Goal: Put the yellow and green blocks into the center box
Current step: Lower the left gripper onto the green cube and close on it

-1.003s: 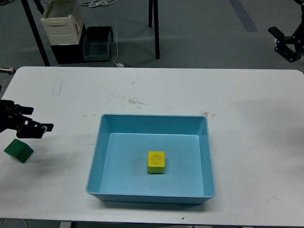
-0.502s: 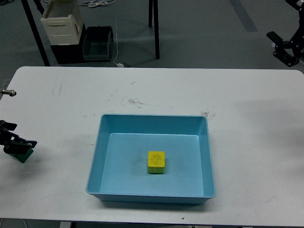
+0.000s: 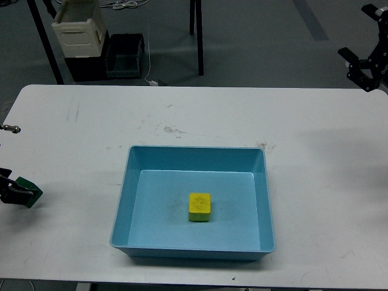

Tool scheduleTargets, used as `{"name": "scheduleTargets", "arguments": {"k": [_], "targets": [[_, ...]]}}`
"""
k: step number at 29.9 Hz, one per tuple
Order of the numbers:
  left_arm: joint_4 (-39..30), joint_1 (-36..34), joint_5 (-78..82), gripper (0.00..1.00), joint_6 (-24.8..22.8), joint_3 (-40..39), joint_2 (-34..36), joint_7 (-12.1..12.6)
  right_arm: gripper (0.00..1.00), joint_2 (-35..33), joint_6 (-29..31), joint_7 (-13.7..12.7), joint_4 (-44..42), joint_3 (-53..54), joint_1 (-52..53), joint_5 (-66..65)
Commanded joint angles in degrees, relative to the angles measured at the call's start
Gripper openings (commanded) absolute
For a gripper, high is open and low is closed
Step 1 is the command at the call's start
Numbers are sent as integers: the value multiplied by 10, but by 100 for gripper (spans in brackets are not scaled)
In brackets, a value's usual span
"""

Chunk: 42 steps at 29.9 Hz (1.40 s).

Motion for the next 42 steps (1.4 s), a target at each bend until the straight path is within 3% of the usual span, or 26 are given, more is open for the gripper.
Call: {"name": "scheduleTargets", "arguments": {"k": [1,11,17,18,19,23,28,33,42], "targets": [[9,1,-1,99,2,4,-8,0,100,0,0,0,0,1,-1,0],[13,3,-3,96,8,4,-21,0,100,0,0,0,-1,0,-2,0],[16,10,-3,87,22,4,-29,0,100,0,-1,0,-1,1,-5,0],[16,10,-3,83,22,4,-29,0,100,0,-1,0,-1,1,-6,0],[16,10,-3,73,22,4,-28,0,100,0,-1,0,0,1,-6,0],[26,11,-3,70,22,4,-29,0,100,0,-1,0,0,1,-7,0],[32,18,-3,74,26,4,-29,0,100,0,-1,0,0,1,-8,0],[36,18,-4,92,25,4,-27,0,100,0,-1,0,0,1,-8,0],[39,26,-16,97,25,4,-26,0,100,0,-2,0,-1,1,-9,0]]}}
